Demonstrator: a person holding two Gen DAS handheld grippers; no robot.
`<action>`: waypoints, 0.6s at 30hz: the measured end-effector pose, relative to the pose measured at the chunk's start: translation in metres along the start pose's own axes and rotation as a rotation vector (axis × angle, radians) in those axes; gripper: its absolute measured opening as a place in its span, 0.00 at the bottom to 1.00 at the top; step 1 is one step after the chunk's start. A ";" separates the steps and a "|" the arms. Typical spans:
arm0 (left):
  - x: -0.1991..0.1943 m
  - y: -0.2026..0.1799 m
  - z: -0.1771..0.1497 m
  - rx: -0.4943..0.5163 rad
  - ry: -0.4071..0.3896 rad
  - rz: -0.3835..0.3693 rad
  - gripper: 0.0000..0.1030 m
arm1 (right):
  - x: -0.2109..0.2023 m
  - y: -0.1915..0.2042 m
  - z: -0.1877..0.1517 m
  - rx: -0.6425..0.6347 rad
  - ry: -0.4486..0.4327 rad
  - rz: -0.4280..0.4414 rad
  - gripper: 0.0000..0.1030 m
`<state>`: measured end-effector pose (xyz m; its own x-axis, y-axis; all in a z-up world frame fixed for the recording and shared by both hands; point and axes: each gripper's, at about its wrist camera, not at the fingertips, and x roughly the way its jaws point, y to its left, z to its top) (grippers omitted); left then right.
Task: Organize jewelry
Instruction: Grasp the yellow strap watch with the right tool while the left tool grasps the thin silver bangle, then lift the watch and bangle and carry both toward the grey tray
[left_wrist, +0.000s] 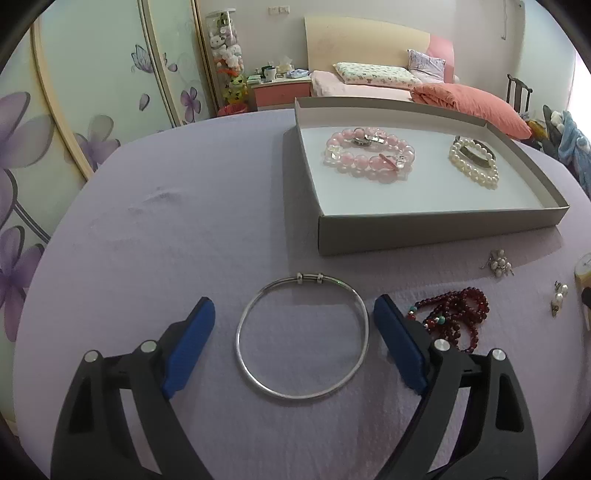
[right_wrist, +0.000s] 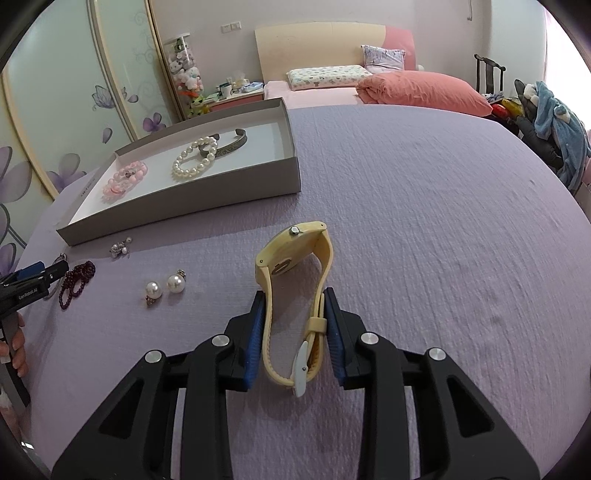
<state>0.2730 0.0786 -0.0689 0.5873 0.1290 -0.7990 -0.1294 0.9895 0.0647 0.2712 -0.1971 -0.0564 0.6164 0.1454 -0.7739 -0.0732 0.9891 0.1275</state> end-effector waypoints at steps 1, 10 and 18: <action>0.001 0.001 0.000 -0.006 0.001 -0.010 0.83 | 0.000 0.000 0.000 0.000 0.000 0.000 0.31; -0.001 -0.001 -0.001 -0.011 -0.009 -0.055 0.67 | 0.000 0.001 0.000 0.001 0.000 0.000 0.32; -0.005 0.012 -0.004 -0.064 -0.018 -0.049 0.67 | 0.000 0.001 0.000 -0.003 0.001 -0.006 0.31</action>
<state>0.2653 0.0894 -0.0662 0.6085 0.0818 -0.7894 -0.1503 0.9886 -0.0133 0.2714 -0.1962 -0.0559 0.6161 0.1398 -0.7751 -0.0725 0.9900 0.1209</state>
